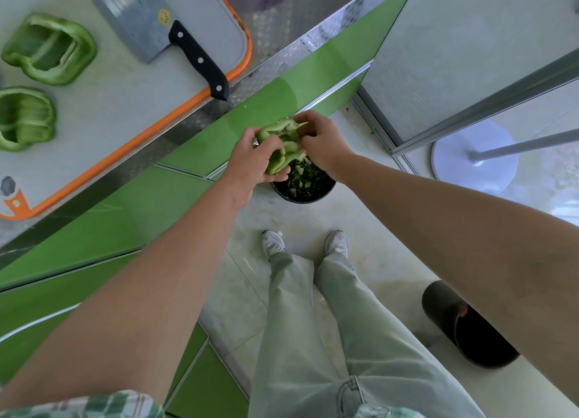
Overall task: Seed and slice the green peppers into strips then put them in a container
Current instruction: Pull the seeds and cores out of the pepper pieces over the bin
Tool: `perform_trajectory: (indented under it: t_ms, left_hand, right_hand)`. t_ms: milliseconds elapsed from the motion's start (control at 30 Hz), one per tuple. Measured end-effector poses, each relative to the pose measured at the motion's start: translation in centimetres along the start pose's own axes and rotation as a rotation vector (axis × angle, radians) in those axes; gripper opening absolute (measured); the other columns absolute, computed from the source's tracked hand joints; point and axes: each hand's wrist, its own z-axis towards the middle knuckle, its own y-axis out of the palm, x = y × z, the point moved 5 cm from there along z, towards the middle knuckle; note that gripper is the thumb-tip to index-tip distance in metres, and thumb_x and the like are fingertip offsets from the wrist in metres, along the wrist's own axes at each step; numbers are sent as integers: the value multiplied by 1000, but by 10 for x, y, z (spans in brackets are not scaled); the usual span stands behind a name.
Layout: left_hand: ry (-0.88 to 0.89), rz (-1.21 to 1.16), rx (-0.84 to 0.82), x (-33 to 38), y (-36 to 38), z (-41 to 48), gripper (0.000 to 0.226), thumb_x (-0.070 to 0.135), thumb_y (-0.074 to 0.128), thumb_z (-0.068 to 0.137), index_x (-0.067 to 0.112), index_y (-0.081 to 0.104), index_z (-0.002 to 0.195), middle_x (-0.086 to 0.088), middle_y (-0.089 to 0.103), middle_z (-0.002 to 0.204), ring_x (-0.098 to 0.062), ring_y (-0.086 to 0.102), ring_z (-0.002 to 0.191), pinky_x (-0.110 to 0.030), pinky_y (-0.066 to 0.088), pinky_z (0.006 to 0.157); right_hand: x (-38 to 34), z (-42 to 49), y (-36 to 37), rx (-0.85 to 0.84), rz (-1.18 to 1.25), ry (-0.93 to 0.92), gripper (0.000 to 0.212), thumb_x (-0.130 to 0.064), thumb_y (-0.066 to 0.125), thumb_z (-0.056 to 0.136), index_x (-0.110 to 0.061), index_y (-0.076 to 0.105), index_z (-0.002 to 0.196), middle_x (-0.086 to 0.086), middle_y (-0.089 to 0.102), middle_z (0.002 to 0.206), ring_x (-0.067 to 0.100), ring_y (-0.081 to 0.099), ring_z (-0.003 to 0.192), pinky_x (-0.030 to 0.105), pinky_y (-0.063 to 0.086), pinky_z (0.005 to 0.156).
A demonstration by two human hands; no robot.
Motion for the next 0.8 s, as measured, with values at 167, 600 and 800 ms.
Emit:
perform_trajectory:
  t_ms: [167, 600, 800]
  left_hand:
    - [-56, -87, 29, -2, -3, 6, 11, 15, 58, 91, 10, 51, 97, -15, 60, 90, -36, 65, 73, -45, 61, 71]
    - [-66, -5, -67, -2, 6, 2, 23, 13, 60, 91, 7, 52, 112, -19, 63, 99, -36, 67, 77, -49, 60, 78]
    - [26, 80, -70, 3, 12, 1, 40, 11, 68, 88, 15, 44, 120, -16, 62, 110, -30, 69, 88, -41, 61, 77]
  right_hand:
    - [9, -3, -6, -54, 23, 33, 19, -7, 47, 91, -18, 61, 98, -1, 64, 78, 8, 57, 66, 25, 49, 70]
    - [-1, 2, 5, -16, -13, 80, 15, -15, 63, 90, -8, 66, 103, 2, 69, 86, 17, 67, 77, 28, 56, 73]
    - [-4, 3, 10, 26, 81, 142, 30, 2, 43, 90, -7, 61, 113, 2, 62, 84, 16, 59, 73, 27, 54, 69]
